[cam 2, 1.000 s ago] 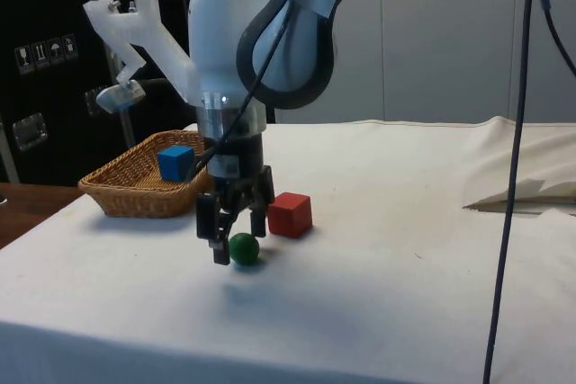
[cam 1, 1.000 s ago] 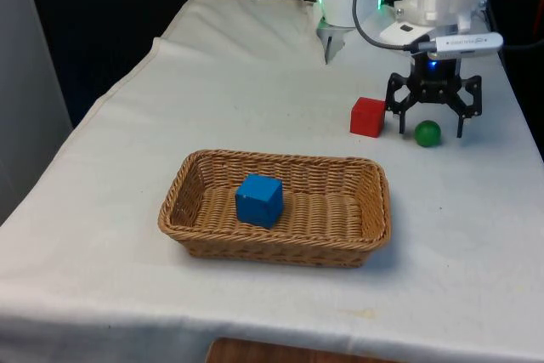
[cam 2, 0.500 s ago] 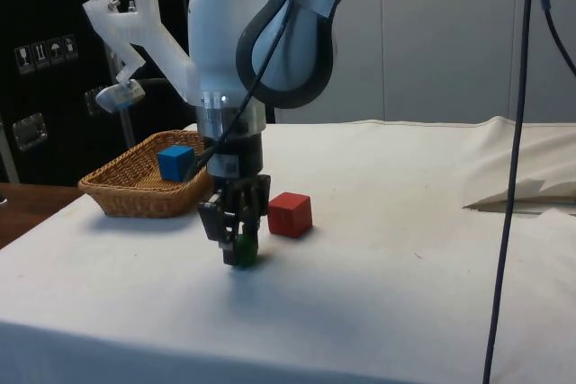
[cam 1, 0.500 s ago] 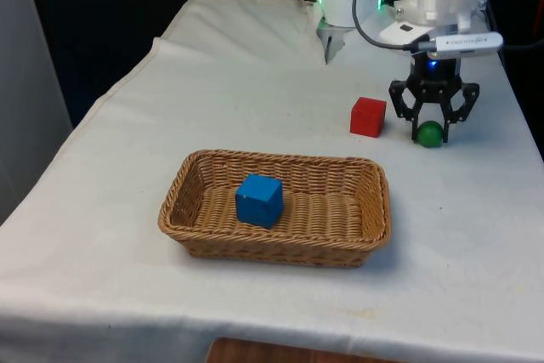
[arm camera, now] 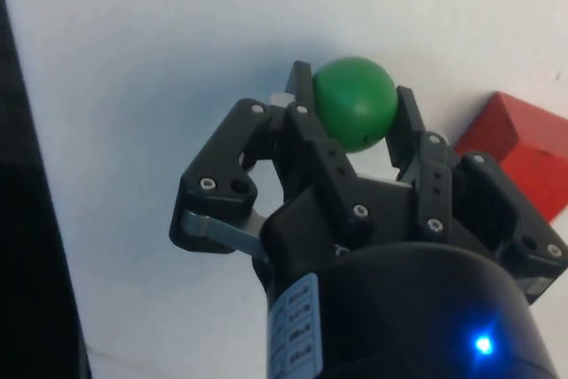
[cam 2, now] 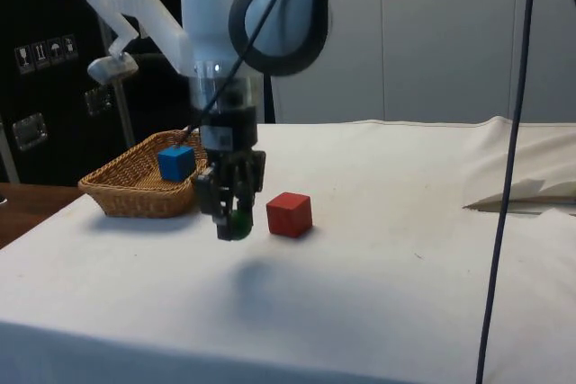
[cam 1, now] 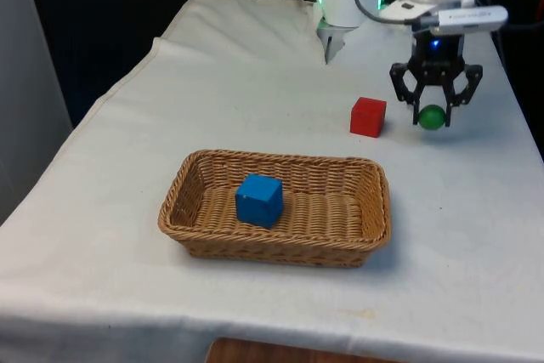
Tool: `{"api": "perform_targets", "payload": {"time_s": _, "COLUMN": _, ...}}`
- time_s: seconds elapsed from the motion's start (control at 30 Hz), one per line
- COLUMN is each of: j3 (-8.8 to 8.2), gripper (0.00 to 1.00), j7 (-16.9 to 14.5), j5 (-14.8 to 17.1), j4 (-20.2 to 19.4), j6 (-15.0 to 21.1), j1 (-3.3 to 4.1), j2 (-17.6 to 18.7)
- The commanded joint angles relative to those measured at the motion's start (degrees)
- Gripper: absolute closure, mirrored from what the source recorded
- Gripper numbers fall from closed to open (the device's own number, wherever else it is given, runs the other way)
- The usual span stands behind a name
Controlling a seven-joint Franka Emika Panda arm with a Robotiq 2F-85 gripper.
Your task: Place all non-red objects into the basket.
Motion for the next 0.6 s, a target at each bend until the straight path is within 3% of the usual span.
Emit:
{"api": "perform_targets", "payload": {"time_s": 0.0, "j3": 0.00, "gripper": 0.58, "j7": -0.06, "j5": 0.06, "j4": -0.23, "j6": -0.40, "j1": -0.11, "j2": -0.69}}
{"api": "perform_targets", "payload": {"time_s": 0.57, "j3": -0.06, "gripper": 0.58, "j7": -0.06, "j5": 0.23, "j4": 0.00, "j6": -6.88, "j1": -0.80, "j2": -7.51}}
